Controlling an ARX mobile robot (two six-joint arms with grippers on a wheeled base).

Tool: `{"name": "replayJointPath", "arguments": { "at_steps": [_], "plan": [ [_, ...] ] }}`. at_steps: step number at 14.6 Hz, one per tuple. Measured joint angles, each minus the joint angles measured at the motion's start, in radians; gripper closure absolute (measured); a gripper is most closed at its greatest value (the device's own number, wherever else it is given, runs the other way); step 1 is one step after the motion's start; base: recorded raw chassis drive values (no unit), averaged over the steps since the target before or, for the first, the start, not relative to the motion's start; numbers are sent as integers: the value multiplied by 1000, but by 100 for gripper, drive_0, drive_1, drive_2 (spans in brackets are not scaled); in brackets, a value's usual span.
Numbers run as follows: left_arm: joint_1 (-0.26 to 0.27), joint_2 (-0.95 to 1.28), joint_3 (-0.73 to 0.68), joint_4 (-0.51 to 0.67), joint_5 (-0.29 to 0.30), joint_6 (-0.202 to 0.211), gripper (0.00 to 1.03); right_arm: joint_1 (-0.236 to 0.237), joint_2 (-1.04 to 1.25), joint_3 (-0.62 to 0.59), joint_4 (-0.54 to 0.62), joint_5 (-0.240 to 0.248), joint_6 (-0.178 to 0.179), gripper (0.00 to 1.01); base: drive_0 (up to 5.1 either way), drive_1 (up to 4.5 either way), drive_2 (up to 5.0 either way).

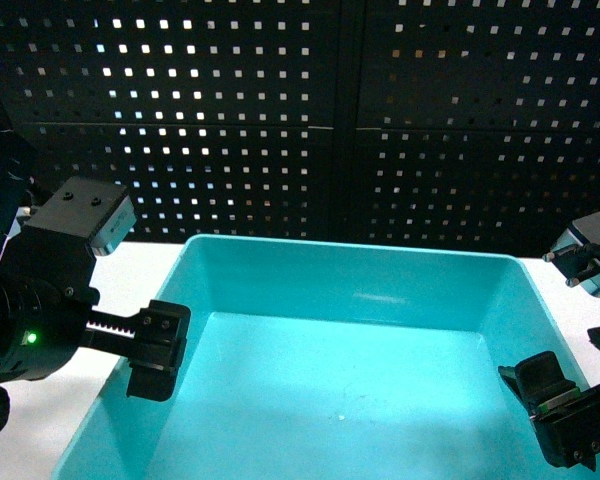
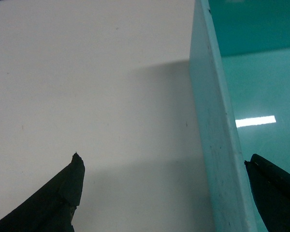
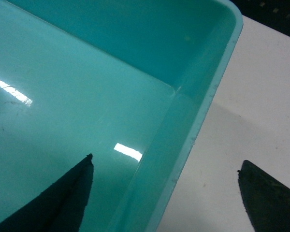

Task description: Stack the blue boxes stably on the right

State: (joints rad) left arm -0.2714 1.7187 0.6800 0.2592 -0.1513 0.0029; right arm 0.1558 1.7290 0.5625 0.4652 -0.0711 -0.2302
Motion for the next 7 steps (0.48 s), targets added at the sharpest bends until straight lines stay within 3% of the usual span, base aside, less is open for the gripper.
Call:
{"name": "replayJointPath", "arguments": {
  "at_steps": [1,2,3,4,5,7],
  "plan": [
    [0,1,1,4,-4,-11,5,0,4,0,11,0,0,16,0,0,0],
    [-1,1,1,-34,16,-111,5,1,16,-7,31,5,0,45,0,0,0],
    [-5,1,3,-60,24,-174,5,5,19,-23,52,19,-5,65,0,0,0],
    [-6,-3,-2,-56,25,-196,5,18,18,-40,66,44,2,79,0,0,0],
    [-10,-19,-26,-57,25,-214,5,26,11,-53,76,67,23,91,0,0,0],
    [-27,-39,-65,-79,20,-245,5,50,-13,-87,86,59,55,99,0,0,0]
  ]
}}
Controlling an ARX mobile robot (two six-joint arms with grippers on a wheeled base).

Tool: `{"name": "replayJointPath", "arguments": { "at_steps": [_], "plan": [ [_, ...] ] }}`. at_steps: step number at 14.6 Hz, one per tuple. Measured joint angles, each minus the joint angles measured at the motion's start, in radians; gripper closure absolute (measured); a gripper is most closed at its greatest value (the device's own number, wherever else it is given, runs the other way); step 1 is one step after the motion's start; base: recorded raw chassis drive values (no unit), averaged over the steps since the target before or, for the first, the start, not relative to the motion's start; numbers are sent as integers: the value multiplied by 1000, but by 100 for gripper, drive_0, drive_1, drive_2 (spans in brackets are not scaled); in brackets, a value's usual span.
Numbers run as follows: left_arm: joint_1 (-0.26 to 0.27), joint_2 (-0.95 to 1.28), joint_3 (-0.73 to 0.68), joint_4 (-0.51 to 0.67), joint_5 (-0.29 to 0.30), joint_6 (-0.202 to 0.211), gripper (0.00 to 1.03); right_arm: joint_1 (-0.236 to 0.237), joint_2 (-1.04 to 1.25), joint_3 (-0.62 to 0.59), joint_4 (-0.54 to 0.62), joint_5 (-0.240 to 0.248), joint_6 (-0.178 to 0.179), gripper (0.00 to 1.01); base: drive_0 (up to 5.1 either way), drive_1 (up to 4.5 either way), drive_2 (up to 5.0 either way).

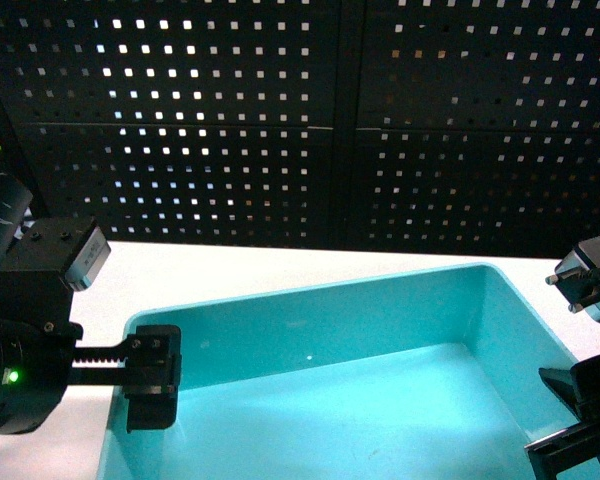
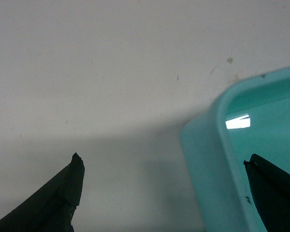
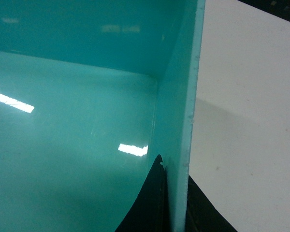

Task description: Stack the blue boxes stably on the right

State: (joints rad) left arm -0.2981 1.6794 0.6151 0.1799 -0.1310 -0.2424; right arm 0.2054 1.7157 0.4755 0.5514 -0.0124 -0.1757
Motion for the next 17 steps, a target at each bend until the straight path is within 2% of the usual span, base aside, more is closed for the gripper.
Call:
{"name": "replayJointPath", "arguments": {
  "at_steps": [1,2,3,6,7,8,10,12,13,15,16,17],
  "plan": [
    [-18,-4,-7,-23,-8,-21,5,5,-4,-12,10,4,5,99,0,0,0],
    [-53,-14,-17,-80,-31,-79,5,10,-9,-25,26,15,14,99,0,0,0],
    [-108,-35,-19,-148,-46,-176,5,9,-10,-39,47,20,18,99,0,0,0],
    [-203,-68,-24,-218,-61,-332,5,12,-11,-72,95,43,22,99,0,0,0],
    [-211,-75,-45,-224,-63,-379,12,33,-10,-83,114,66,31,99,0,0,0],
    [-211,-85,-100,-221,-77,-416,30,58,-6,-94,136,104,45,99,0,0,0],
    [-212,-136,-147,-182,-106,-422,64,63,-3,-123,178,108,53,99,0,0,0],
    [-210,-169,-156,-138,-113,-383,91,70,-13,-150,209,101,72,99,0,0,0],
    [-208,-178,-161,-122,-117,-364,100,75,-16,-154,216,100,81,99,0,0,0],
    [-182,-204,-185,-85,-136,-309,101,77,-39,-158,224,78,105,99,0,0,0],
    [-175,-223,-194,-58,-151,-275,101,84,-64,-159,224,79,103,99,0,0,0],
    [-163,-251,-208,-9,-176,-222,101,82,-99,-158,208,79,107,99,0,0,0]
  ]
}}
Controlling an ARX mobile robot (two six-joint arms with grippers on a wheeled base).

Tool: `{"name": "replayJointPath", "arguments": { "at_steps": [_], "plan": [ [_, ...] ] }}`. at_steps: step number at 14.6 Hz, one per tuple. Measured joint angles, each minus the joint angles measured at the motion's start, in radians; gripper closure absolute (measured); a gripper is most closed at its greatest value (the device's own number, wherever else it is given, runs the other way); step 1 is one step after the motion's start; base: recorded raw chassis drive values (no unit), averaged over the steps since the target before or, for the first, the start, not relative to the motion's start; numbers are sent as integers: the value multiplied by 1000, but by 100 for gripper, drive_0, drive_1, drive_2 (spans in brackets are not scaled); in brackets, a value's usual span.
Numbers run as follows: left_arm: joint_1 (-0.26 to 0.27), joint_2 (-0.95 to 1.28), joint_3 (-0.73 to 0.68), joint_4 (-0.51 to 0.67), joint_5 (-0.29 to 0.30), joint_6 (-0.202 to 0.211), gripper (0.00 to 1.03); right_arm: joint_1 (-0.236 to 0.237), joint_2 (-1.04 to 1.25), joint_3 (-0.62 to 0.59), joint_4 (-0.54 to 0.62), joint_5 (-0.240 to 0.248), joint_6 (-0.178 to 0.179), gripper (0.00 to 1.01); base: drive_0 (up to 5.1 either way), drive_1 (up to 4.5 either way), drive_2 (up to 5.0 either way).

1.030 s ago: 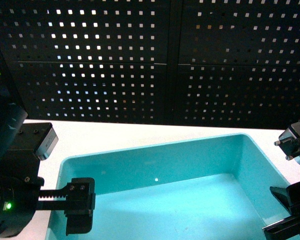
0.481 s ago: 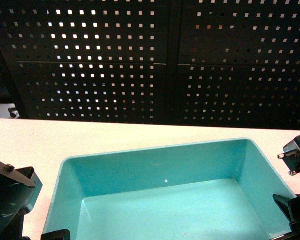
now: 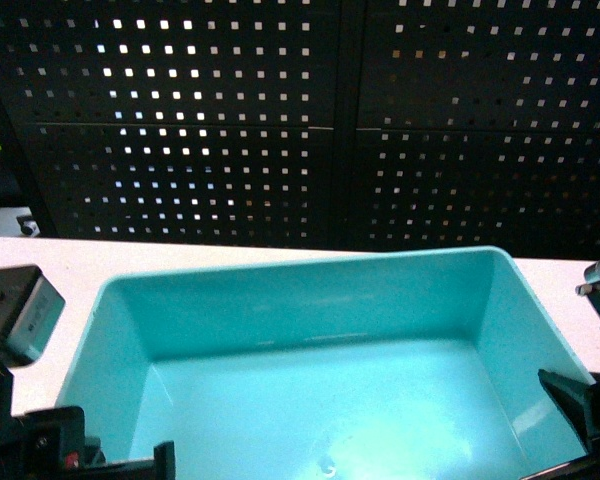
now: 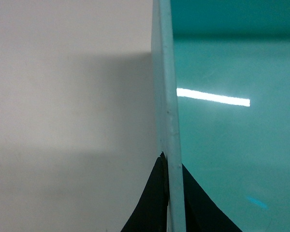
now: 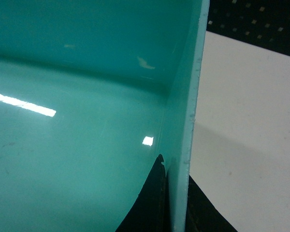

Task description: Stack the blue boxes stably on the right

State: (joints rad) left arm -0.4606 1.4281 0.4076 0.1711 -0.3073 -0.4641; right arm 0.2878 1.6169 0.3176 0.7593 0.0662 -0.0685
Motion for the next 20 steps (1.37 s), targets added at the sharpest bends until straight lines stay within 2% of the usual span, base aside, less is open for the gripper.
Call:
{"name": "replayJointPath", "arguments": {
  "at_steps": [1,3,5,8,9,10,13,14,16,20],
  "plan": [
    [20,-33,-14,87,-25,90,101,-4,-43,9,-22,-8,17,99,0,0,0],
    [52,-96,5,223,-19,254,101,-44,-135,75,-58,-30,28,99,0,0,0],
    [69,-146,80,283,-2,364,101,-70,-217,153,-99,-36,37,99,0,0,0],
    [84,-231,189,300,32,457,101,-93,-356,283,-196,-45,50,99,0,0,0],
    [88,-274,232,293,47,474,101,-93,-414,336,-238,-44,54,99,0,0,0],
    [89,-303,272,264,61,475,101,-93,-455,377,-258,-44,53,99,0,0,0],
    [84,-348,300,249,72,494,101,-91,-514,414,-308,-43,70,99,0,0,0],
    [88,-348,287,284,81,494,101,-88,-514,405,-263,-32,64,99,0,0,0],
    [105,-381,225,324,106,490,101,-58,-546,343,-194,-2,32,99,0,0,0],
    [116,-447,138,330,129,455,101,-53,-612,270,-205,-7,46,99,0,0,0]
  ]
}}
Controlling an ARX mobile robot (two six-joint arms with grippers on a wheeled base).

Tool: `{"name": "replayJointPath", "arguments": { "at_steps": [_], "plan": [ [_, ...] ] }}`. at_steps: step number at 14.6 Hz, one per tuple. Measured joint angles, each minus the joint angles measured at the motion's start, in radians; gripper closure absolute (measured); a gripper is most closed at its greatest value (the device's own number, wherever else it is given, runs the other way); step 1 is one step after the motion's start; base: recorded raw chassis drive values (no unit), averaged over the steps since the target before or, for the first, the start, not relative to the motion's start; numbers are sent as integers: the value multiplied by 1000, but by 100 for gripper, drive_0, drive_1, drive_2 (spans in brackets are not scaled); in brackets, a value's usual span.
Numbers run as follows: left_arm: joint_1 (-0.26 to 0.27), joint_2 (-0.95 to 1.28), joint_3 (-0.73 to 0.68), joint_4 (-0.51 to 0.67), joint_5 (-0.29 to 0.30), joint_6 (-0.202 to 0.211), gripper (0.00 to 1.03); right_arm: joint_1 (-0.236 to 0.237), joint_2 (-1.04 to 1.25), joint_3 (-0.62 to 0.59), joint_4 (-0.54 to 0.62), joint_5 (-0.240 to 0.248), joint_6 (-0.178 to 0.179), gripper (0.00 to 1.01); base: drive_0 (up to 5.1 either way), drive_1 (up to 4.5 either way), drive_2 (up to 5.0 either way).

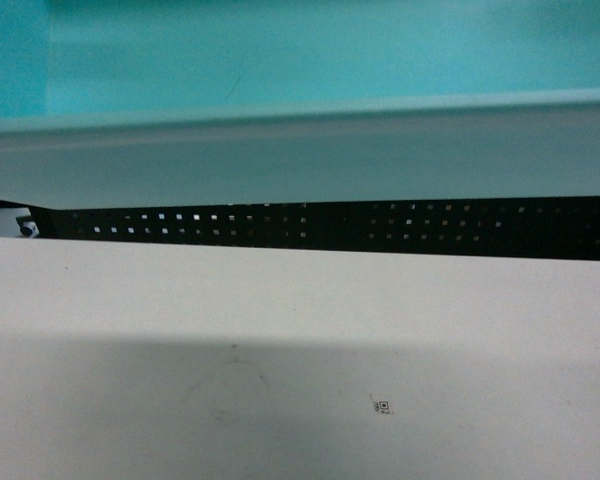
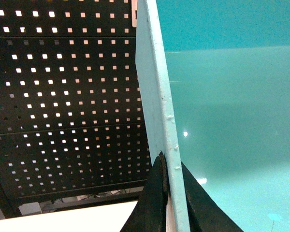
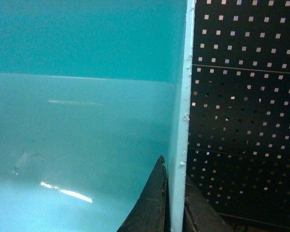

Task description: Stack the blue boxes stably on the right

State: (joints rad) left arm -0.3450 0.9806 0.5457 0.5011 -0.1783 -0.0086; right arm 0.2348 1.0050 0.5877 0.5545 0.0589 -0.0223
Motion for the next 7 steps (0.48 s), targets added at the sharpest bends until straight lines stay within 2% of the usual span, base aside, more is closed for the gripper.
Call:
{"name": "replayJointPath", "arguments": {
  "at_steps": [2,3,7],
  "plan": [
    [0,14,-5,30,-2,-4,101,0,8,-9,20,0,4,99,0,0,0],
    [0,26,-5,25,-3,-2,101,0,10,-2,-18,8,8,99,0,0,0],
    [0,28,-5,28,-4,-2,101,0,10,-2,-17,8,11,99,0,0,0]
  ]
}}
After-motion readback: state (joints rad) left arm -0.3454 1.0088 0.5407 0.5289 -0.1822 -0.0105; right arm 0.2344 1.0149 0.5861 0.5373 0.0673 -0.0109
